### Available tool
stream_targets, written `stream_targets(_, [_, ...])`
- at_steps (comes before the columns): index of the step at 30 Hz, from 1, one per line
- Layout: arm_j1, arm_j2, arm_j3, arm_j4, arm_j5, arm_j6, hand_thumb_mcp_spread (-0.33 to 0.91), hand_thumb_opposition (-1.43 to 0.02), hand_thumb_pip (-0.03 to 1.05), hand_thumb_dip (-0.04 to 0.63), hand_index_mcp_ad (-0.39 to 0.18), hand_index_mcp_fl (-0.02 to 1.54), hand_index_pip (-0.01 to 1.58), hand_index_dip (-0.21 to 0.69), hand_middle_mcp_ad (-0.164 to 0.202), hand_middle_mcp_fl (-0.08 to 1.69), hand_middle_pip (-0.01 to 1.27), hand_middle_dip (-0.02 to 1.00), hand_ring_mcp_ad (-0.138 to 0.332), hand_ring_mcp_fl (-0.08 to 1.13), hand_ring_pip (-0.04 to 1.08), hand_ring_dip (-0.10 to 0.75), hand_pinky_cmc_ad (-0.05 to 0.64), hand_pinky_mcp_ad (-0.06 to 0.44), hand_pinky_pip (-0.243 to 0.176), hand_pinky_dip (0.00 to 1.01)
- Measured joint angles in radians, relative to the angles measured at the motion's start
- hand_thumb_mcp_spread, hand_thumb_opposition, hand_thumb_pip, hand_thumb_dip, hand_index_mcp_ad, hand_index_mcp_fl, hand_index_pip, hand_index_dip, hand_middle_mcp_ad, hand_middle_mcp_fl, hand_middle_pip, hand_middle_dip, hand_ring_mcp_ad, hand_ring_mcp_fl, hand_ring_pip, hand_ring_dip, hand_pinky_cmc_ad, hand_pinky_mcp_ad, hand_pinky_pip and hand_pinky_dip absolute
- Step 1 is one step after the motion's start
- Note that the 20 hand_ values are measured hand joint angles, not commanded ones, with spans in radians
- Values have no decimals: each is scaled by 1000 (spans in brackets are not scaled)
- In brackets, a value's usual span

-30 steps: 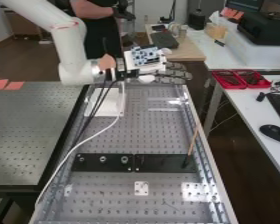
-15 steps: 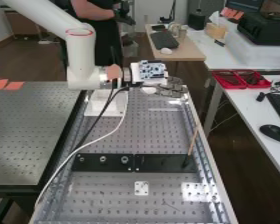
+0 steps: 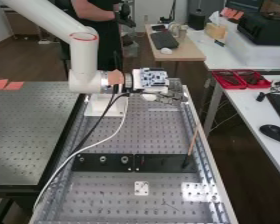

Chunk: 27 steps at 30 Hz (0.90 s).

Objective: Grab the drill bit and place it in the clear container

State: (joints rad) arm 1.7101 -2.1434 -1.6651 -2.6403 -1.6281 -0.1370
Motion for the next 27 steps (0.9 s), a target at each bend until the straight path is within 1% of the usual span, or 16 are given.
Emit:
stream_targets(16, [-3, -13, 9, -11, 9, -1, 644, -998, 438, 267, -131, 841, 1101, 138, 66, 232, 143, 173, 192, 31, 119, 23, 258, 180, -45, 195])
stream_targets(18, [-4, -13, 11, -15, 1, -4, 639, -997, 417, 265, -141, 840, 1089, 138, 63, 229, 143, 173, 192, 31, 122, 23, 258, 180, -45, 195])
stream_targets(20, [-5, -12, 12, -20, 1, -6, 627, -991, 436, 269, -171, 822, 1054, 140, 63, 218, 143, 173, 190, 31, 119, 23, 258, 176, -42, 195])
stream_targets(21, [-5, -12, 13, -22, 5, -6, 595, -990, 463, 269, -176, 773, 1038, 150, 63, 185, 143, 173, 190, 30, 119, 23, 258, 180, -45, 195])
stream_targets(24, [-6, -12, 14, -26, 0, -6, 518, -942, 487, 274, -176, 494, 956, 133, 63, 157, 140, 173, 190, 19, 119, 23, 258, 180, -45, 195])
stream_targets(26, [-7, -11, 15, -28, -3, -6, 487, -913, 520, 271, -176, 456, 929, 134, 63, 145, 140, 173, 194, 14, 119, 23, 265, 182, -45, 195])
stream_targets(27, [-8, -11, 15, -28, 1, -7, 469, -902, 555, 271, -176, 405, 908, 136, 63, 117, 134, 173, 195, 17, 117, 23, 262, 178, -45, 195])
